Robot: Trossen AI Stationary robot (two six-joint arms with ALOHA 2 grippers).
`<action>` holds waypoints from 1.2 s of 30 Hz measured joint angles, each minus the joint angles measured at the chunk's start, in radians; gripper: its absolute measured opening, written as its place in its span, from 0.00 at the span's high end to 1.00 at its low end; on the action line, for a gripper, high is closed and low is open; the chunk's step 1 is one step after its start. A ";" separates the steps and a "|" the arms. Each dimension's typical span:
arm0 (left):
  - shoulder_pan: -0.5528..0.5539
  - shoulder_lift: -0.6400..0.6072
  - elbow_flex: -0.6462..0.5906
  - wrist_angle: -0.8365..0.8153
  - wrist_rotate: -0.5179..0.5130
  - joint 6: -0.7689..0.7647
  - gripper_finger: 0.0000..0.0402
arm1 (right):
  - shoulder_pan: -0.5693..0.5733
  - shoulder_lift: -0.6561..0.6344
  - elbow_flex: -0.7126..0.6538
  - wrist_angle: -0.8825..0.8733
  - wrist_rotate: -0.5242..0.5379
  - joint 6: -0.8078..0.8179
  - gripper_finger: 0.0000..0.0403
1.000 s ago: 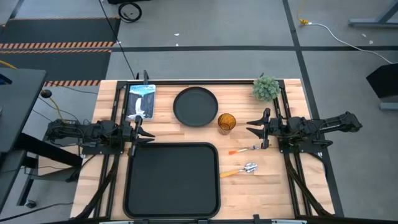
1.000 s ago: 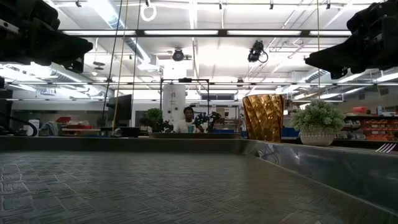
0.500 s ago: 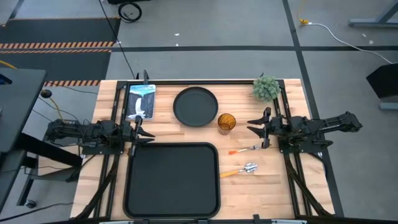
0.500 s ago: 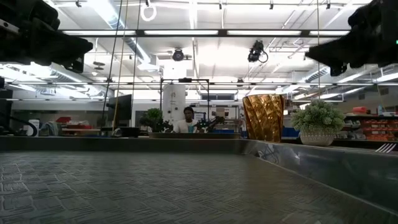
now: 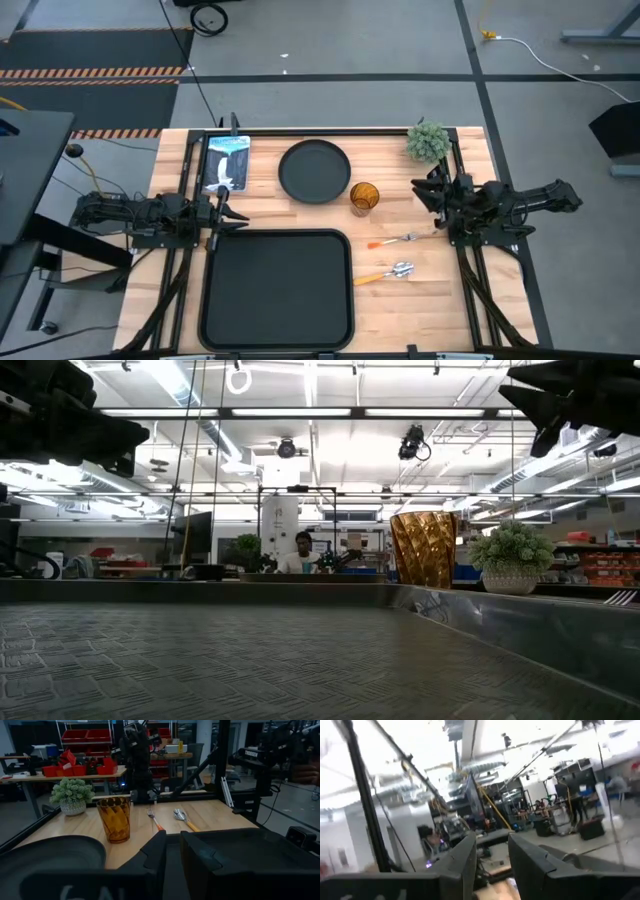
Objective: Pick and place plate/cup/fork/spoon on tray
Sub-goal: Put the brown cup on the black serving tray
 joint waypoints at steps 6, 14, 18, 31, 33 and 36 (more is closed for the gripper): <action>0.000 0.000 0.000 0.000 0.000 0.000 0.84 | 0.000 0.050 0.039 -0.137 0.061 0.098 0.70; 0.000 0.000 0.000 0.002 0.000 0.000 0.84 | 0.000 0.281 0.152 -0.300 0.100 0.056 0.70; 0.000 0.000 0.000 0.002 0.000 0.000 0.84 | 0.000 0.421 0.239 -0.412 0.075 0.052 0.70; 0.000 0.000 0.000 0.004 0.000 0.000 0.84 | 0.000 0.783 0.613 -0.855 0.032 -0.021 0.63; 0.000 0.000 0.000 0.004 0.000 0.000 0.84 | 0.001 0.835 0.655 -0.916 0.011 -0.019 0.59; 0.000 0.000 0.000 0.005 0.000 0.000 0.84 | 0.001 0.913 0.724 -0.998 -0.010 -0.035 0.55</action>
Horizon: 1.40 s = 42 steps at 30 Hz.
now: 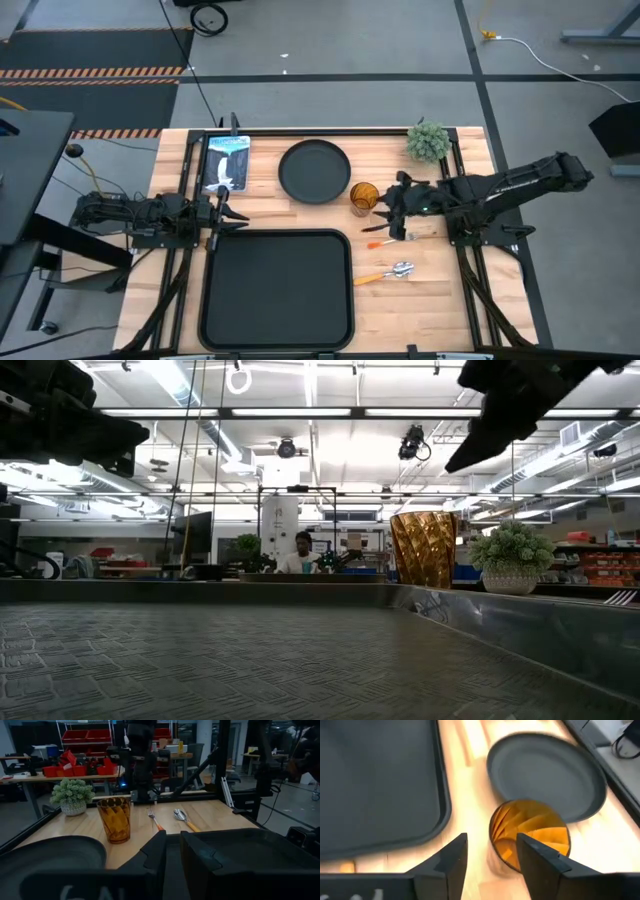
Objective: Pick and place plate/cup/fork/spoon on tray
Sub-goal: Put the brown cup on the black serving tray
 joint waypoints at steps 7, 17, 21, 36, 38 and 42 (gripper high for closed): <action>0.000 0.000 0.000 0.000 0.000 0.000 0.84 | -0.017 0.195 0.185 -0.177 0.010 -0.043 0.51; 0.000 0.000 0.000 0.001 0.000 0.000 0.84 | -0.090 0.419 0.391 -0.360 -0.053 -0.144 0.50; 0.000 0.000 0.000 0.002 0.000 0.000 0.84 | -0.111 0.466 0.427 -0.366 -0.092 -0.166 0.50; 0.000 0.000 0.000 0.002 0.000 0.000 0.84 | -0.137 0.505 0.488 -0.417 -0.100 -0.164 0.45; 0.000 0.000 0.000 0.002 0.000 0.000 0.84 | -0.135 0.504 0.474 -0.402 -0.109 -0.164 0.45; 0.000 0.000 0.000 0.002 0.000 0.000 0.84 | -0.136 0.505 0.453 -0.409 -0.112 -0.139 0.45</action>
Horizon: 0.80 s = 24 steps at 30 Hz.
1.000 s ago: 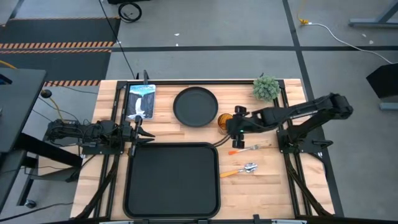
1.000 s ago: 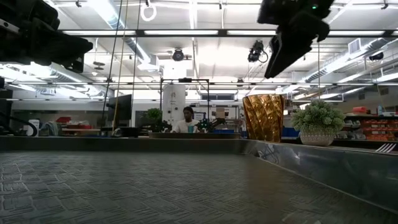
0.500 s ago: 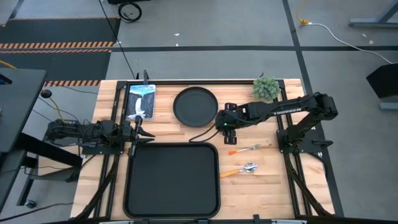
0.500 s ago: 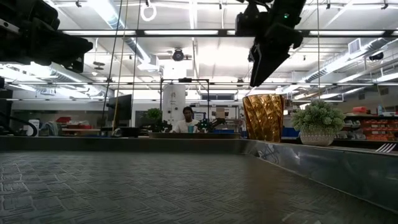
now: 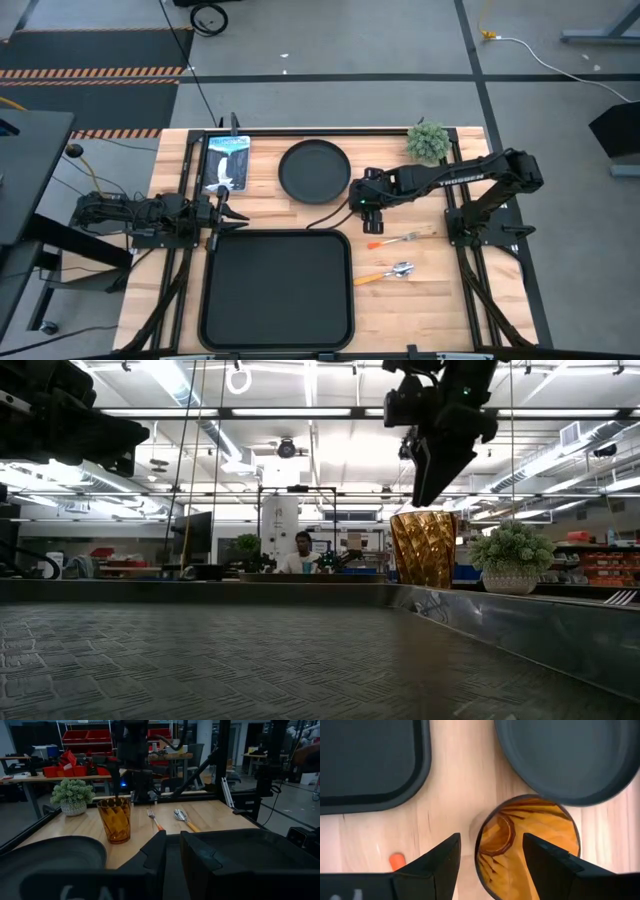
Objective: Pick and place plate/cup/fork/spoon on tray
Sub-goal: Put the brown cup on the black serving tray
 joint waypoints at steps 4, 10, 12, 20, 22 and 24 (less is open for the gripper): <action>0.000 0.000 0.000 0.000 0.000 0.000 0.84 | 0.000 0.000 -0.021 -0.002 0.010 0.006 0.45; 0.000 0.000 0.000 0.000 0.000 0.000 0.84 | -0.002 0.000 -0.070 0.011 0.014 0.020 0.48; 0.000 0.000 0.000 0.000 0.000 0.000 0.84 | -0.006 0.000 -0.079 0.014 0.019 0.019 0.50; 0.000 0.000 0.000 0.000 0.000 0.000 0.84 | -0.013 0.000 -0.084 0.031 0.015 0.023 0.63; 0.000 0.000 0.000 0.000 0.000 0.000 0.84 | -0.012 0.000 -0.084 0.031 0.014 0.017 0.67; 0.000 0.000 0.000 0.000 0.000 0.000 0.84 | -0.012 0.000 -0.084 0.031 0.011 0.005 0.71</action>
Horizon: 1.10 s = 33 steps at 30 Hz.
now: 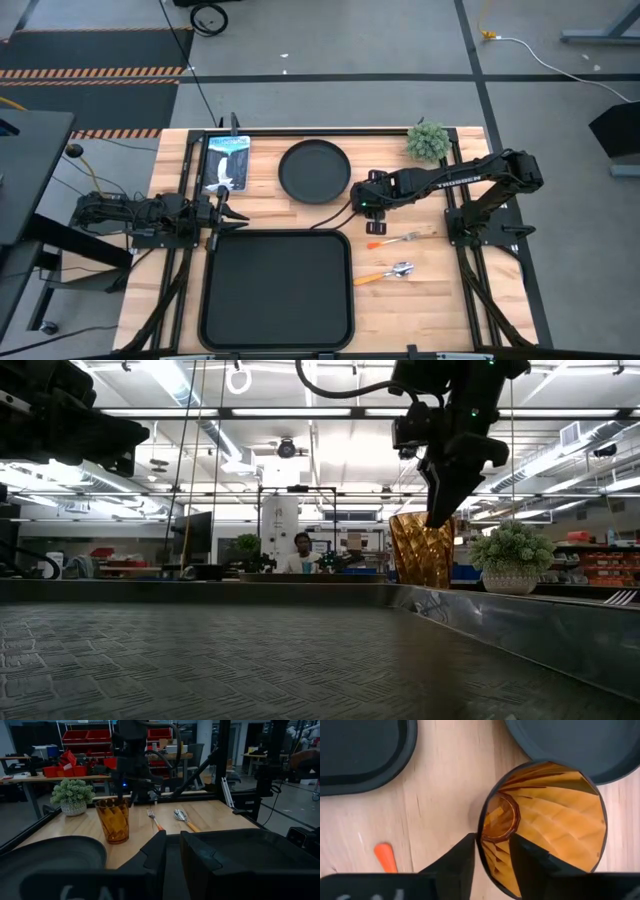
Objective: Pick and place plate/cup/fork/spoon on tray
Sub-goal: Put the brown cup on the black serving tray
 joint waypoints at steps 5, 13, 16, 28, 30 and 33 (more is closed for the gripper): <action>0.000 0.000 0.000 0.000 0.000 0.000 0.84 | 0.000 0.000 0.000 0.000 -0.026 -0.007 0.81; 0.000 0.000 0.000 0.000 0.000 0.000 0.84 | 0.048 0.000 0.059 -0.004 -0.084 -0.008 0.97; 0.000 0.000 0.000 0.000 0.000 0.000 0.84 | 0.076 0.000 0.111 -0.004 -0.080 -0.013 0.96; 0.000 0.000 0.000 0.000 0.000 0.000 0.84 | 0.219 0.018 0.206 0.176 -0.232 -0.015 0.97; 0.000 0.000 0.000 0.000 0.000 0.000 0.84 | 0.245 0.044 0.205 0.191 -0.243 -0.015 0.97; 0.000 0.000 0.000 0.003 0.000 0.000 0.84 | 0.276 0.099 0.219 0.203 -0.251 -0.021 0.97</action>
